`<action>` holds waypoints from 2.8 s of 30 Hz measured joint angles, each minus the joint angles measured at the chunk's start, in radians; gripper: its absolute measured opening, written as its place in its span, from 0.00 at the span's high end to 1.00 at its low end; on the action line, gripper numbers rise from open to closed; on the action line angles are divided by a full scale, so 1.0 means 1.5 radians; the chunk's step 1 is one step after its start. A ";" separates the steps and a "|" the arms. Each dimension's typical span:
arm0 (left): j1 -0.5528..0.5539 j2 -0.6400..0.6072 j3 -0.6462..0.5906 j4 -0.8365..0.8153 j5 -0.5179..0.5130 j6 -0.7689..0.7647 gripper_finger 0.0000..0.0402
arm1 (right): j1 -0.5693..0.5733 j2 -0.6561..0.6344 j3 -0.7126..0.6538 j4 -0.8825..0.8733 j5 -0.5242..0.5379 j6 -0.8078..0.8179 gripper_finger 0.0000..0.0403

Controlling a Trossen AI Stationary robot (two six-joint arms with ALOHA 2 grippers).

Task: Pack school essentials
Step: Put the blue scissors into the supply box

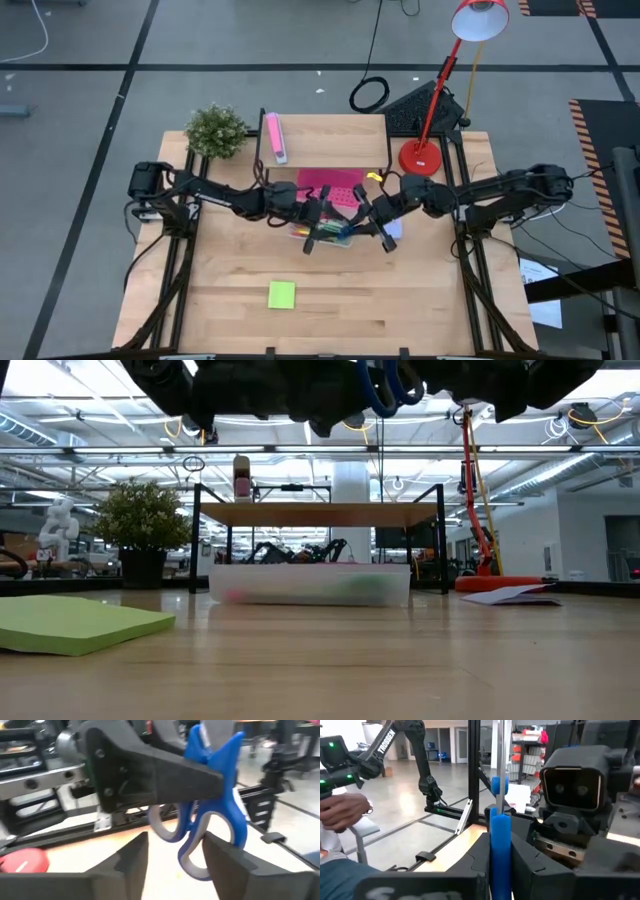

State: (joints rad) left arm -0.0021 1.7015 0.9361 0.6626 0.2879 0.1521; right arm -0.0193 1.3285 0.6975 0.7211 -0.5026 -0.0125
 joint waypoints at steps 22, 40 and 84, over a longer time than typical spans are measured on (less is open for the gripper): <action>-0.195 -0.222 0.000 -0.260 -0.625 0.593 0.40 | -0.057 -0.088 0.000 -0.271 -0.073 0.332 0.92; -0.187 -0.121 -0.001 -0.160 -0.617 0.960 0.53 | -0.057 0.045 0.000 -0.097 -0.209 0.582 0.91; -0.178 -0.122 -0.003 -0.464 -0.729 0.496 1.00 | -0.198 -0.135 0.000 -0.258 -0.060 0.345 0.22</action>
State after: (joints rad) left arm -0.2687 1.5185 0.9311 -0.0334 -0.8049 0.8954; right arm -0.3155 1.1253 0.6979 0.3345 -0.5930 0.5044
